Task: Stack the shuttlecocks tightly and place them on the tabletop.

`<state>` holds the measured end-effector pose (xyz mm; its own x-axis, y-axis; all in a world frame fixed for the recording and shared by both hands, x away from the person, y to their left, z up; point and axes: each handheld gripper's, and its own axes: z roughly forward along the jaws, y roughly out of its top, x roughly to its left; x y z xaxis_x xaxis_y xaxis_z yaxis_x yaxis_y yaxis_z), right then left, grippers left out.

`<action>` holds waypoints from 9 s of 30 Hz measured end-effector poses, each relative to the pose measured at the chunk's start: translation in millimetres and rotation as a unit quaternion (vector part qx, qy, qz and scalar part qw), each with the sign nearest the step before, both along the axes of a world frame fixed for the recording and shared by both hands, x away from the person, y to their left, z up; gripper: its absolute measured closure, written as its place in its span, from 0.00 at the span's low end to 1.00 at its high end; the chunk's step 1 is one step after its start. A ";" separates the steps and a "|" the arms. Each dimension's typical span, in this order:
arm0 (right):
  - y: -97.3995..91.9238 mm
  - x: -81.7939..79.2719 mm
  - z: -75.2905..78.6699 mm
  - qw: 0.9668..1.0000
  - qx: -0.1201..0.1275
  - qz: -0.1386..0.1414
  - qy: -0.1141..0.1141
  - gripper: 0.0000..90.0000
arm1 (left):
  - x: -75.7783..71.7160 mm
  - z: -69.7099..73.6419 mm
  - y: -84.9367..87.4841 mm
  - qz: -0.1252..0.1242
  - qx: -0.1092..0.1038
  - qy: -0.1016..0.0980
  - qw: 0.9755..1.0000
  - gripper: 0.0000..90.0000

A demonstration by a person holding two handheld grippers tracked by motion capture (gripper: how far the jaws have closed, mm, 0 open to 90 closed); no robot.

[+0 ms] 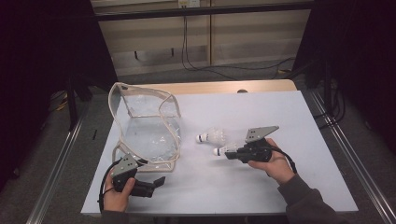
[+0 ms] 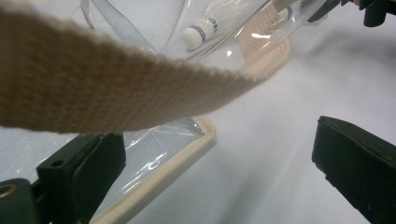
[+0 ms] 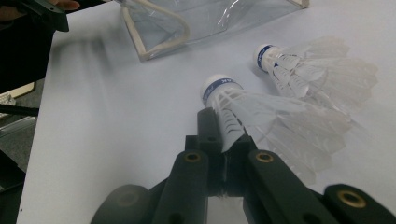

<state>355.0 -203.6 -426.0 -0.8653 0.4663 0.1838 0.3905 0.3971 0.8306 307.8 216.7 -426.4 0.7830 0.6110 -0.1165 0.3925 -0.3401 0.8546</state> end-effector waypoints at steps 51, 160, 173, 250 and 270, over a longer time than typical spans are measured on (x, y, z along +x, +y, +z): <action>-30.4 13.0 5.0 0.999 -0.003 -0.050 -0.011 0.99 | 0.1 0.0 0.2 0.000 -0.003 0.000 1.000 0.03; -10.7 45.0 -11.8 0.995 -0.040 -0.089 -0.016 0.99 | 0.6 -0.6 0.3 -0.001 0.002 0.000 1.000 0.03; -6.2 47.2 -13.6 0.995 -0.038 -0.091 -0.014 0.99 | 0.8 -1.0 0.0 0.000 0.002 -0.001 1.000 0.03; 13.6 51.3 -24.9 0.995 -0.044 -0.090 0.000 0.91 | 0.9 -1.5 -0.1 0.000 0.003 0.000 1.000 0.03; 3.3 43.4 -20.6 0.994 -0.057 -0.096 0.004 0.76 | 1.4 -1.6 -0.6 0.001 0.004 0.000 1.000 0.03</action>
